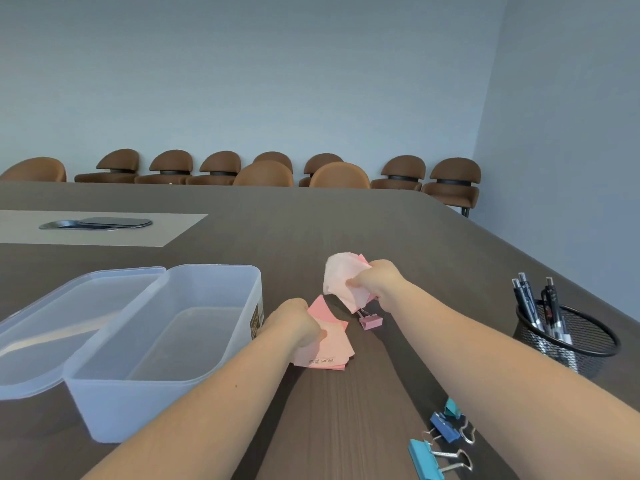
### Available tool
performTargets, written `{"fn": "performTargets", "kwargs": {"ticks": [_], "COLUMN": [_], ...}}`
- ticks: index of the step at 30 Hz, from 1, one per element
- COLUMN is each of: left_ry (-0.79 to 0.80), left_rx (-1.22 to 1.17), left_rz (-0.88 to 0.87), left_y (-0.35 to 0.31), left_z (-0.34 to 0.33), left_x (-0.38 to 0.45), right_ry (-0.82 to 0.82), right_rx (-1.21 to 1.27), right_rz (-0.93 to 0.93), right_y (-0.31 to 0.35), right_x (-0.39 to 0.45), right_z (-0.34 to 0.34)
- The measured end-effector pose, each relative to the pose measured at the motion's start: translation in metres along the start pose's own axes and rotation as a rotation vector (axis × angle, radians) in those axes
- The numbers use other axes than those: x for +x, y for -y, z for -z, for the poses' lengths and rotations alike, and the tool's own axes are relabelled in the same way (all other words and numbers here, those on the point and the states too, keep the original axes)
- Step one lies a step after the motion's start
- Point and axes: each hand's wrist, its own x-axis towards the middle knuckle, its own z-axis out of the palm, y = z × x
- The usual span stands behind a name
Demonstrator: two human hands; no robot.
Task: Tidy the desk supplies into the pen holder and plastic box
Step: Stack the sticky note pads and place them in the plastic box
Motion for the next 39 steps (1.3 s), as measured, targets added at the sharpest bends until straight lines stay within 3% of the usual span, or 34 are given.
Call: {"fn": "performTargets", "kwargs": {"ticks": [3,7,13,18,20,24,28,31,35,39], "left_ry": [-0.091,-0.274,-0.346,-0.492,-0.44,-0.175,-0.01,-0.001,-0.056,-0.028], "left_rx": [-0.088,-0.394,-0.7,-0.817,-0.89,-1.091,-1.274,-1.191,-1.003,-1.029], "left_rz": [-0.025,-0.063,-0.133,-0.225,-0.23,-0.206,-0.196,-0.17,-0.295,-0.385], "left_y": [-0.002,-0.004,-0.017,-0.019,-0.017,-0.022,-0.03,-0.037,-0.037,-0.034], "left_z": [0.002,0.003,0.004,-0.001,-0.006,-0.017,-0.026,-0.026,-0.031,-0.032], "left_x": [-0.002,-0.008,-0.028,-0.032,-0.031,-0.034,-0.041,-0.039,-0.031,-0.029], "right_ry": [0.035,0.179,0.391,0.424,0.408,0.31,0.219,0.166,0.163,0.209], "right_rx": [0.208,0.406,0.537,0.677,0.625,0.238,0.191,0.16,0.195,0.18], "right_rz": [0.044,0.087,0.108,0.167,0.191,0.221,0.228,0.249,0.308,0.416], "right_y": [-0.006,-0.01,-0.024,-0.042,-0.05,-0.063,-0.068,-0.069,-0.066,-0.063], "right_x": [-0.004,-0.015,-0.039,-0.051,-0.052,-0.052,-0.046,-0.044,-0.044,-0.05], "right_z": [0.014,0.028,0.036,0.048,0.052,0.046,0.042,0.04,0.039,0.041]}}
